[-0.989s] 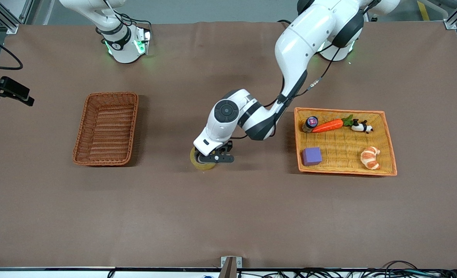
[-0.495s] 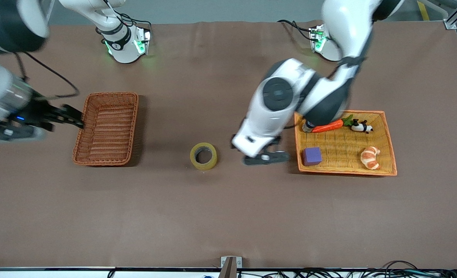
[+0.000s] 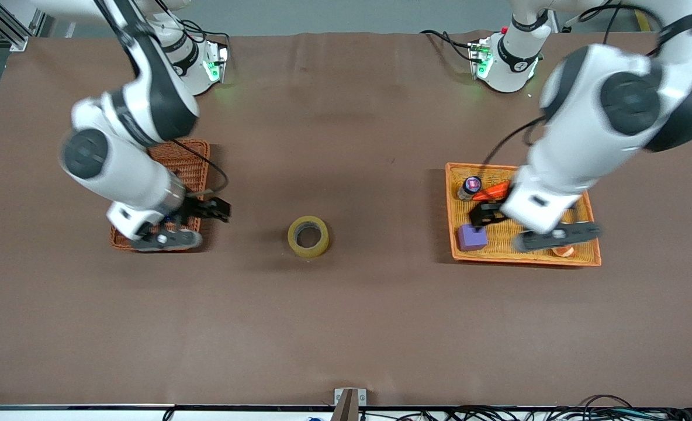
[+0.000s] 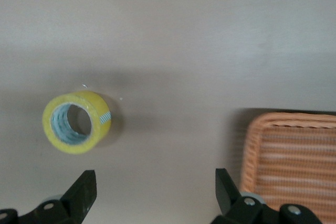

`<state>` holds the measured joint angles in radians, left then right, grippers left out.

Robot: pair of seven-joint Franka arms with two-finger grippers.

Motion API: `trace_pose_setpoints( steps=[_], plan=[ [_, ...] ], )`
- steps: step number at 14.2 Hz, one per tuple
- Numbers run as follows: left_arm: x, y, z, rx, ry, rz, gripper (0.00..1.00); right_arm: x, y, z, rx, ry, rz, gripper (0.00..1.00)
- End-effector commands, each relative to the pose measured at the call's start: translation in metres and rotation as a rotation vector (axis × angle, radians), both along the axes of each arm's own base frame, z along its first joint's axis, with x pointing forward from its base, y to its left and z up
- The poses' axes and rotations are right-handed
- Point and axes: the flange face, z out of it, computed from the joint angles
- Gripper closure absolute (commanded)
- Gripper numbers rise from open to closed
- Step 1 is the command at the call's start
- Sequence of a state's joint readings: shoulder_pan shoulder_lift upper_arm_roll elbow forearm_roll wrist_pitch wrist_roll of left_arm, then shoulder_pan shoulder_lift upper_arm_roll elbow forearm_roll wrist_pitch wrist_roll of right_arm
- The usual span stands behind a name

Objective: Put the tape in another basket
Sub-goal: 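Grasp the tape roll with the right gripper while the left gripper withdraws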

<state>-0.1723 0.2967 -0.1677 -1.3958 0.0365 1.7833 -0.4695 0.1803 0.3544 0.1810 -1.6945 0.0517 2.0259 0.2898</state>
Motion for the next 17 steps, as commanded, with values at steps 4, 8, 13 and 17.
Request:
trace_pose_setpoints(
  steps=[4, 8, 13, 17],
  plan=[
    [-0.04, 0.089, 0.051, -0.001, -0.06, -0.067, 0.0, -0.02, 0.112, -0.091, -0.05, -0.06, -0.061, 0.0],
    [-0.061, 0.117, 0.063, 0.017, -0.069, -0.064, 0.0, -0.036, 0.145, -0.143, -0.045, -0.048, -0.027, 0.0],
    [-0.088, 0.135, 0.067, 0.032, -0.05, -0.066, 0.0, -0.029, 0.139, -0.162, -0.044, -0.063, -0.066, 0.0],
    [-0.084, 0.147, 0.062, 0.014, 0.002, -0.096, 0.0, -0.029, 0.139, -0.184, -0.05, -0.08, -0.046, 0.0]
  ],
)
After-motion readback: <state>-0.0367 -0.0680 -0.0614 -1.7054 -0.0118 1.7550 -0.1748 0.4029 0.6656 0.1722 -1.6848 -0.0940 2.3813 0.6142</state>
